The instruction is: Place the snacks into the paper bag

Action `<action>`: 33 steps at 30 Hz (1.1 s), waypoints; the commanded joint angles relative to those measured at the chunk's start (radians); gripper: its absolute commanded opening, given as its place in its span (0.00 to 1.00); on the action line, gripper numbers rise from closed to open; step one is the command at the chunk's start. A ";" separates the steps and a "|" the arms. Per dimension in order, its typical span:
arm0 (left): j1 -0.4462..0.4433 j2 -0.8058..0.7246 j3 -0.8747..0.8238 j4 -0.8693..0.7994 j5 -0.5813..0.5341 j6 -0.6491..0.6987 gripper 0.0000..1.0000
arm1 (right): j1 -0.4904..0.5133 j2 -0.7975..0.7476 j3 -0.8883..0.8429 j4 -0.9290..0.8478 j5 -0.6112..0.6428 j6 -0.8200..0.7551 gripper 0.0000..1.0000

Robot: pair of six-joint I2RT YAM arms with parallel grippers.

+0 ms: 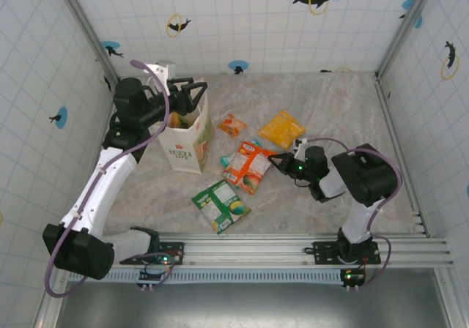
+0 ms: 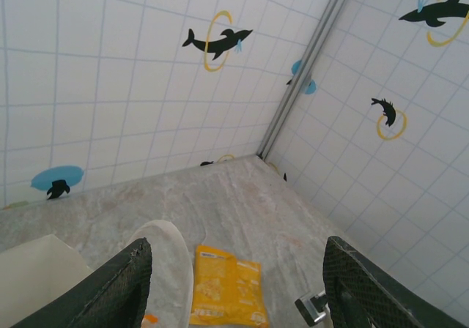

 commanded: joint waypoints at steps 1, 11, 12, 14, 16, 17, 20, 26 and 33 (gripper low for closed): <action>0.002 -0.001 0.020 -0.010 0.020 0.008 0.63 | -0.006 -0.063 0.003 0.009 -0.014 -0.047 0.00; 0.001 -0.007 0.026 -0.020 0.110 0.077 0.63 | -0.004 -0.371 0.073 -0.411 -0.015 -0.331 0.00; 0.002 -0.007 0.030 -0.025 0.127 0.089 0.63 | -0.004 -0.409 0.090 -0.466 -0.015 -0.371 0.00; 0.001 -0.008 0.032 -0.024 0.168 0.115 0.63 | -0.004 -0.477 0.128 -0.566 -0.014 -0.445 0.00; 0.000 -0.016 0.024 -0.001 0.223 0.144 0.63 | -0.007 -0.540 0.171 -0.667 -0.015 -0.521 0.00; -0.002 -0.019 0.021 0.010 0.247 0.158 0.63 | -0.007 -0.563 0.188 -0.705 -0.016 -0.553 0.00; -0.020 -0.024 0.032 -0.001 0.319 0.230 0.64 | -0.015 -0.634 0.231 -0.800 -0.028 -0.652 0.00; -0.072 -0.024 0.052 -0.092 0.366 0.376 0.68 | -0.044 -0.752 0.288 -0.878 -0.094 -0.787 0.00; -0.121 -0.012 0.039 -0.144 0.381 0.451 0.69 | -0.148 -0.834 0.369 -0.895 -0.269 -0.916 0.00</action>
